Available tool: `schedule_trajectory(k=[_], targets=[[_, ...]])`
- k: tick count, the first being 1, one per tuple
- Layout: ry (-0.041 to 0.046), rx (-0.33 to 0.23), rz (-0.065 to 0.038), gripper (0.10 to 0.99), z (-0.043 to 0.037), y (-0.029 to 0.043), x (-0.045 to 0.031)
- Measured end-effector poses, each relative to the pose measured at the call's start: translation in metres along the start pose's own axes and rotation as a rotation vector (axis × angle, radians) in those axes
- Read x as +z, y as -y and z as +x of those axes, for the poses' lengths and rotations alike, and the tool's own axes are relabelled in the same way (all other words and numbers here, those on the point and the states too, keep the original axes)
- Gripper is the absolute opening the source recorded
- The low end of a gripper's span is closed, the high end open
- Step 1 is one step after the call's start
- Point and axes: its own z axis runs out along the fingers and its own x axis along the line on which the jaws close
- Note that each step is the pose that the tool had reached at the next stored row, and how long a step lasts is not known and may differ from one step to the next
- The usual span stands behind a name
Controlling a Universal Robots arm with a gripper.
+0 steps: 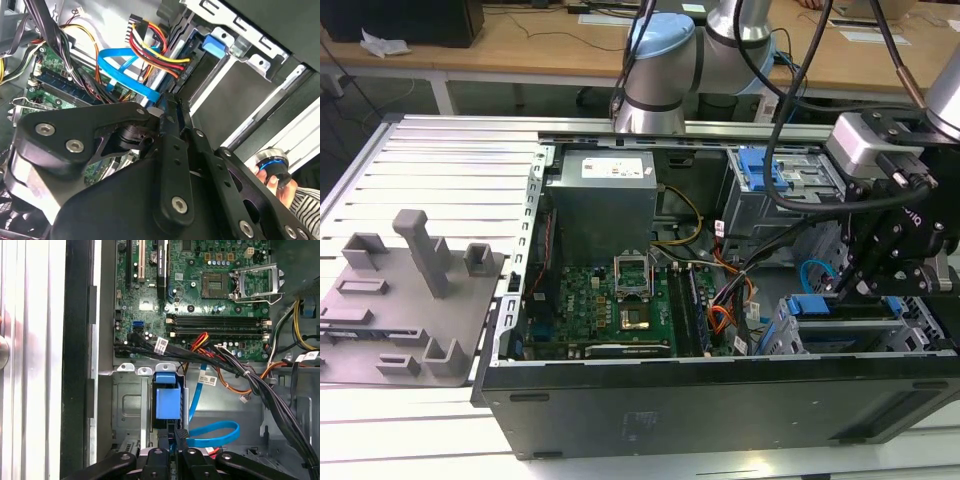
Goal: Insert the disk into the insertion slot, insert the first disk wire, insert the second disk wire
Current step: 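Insert the second disk wire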
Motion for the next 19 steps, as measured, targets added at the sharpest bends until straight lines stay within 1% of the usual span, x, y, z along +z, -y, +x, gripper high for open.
schedule_trajectory(k=[4,9,11,13,19], targets=[[0.0025,0.0,0.0,0.161,-0.0025,0.0024,0.0019],[0.0028,0.0,0.0,0.161,-0.0029,0.0069,0.0024],[0.0045,0.001,0.0,0.161,-0.0028,0.0072,0.003],[0.0107,0.006,0.0,0.161,-0.0029,0.0074,0.004],[0.011,0.007,0.0,0.161,-0.0012,0.0075,0.0077]])
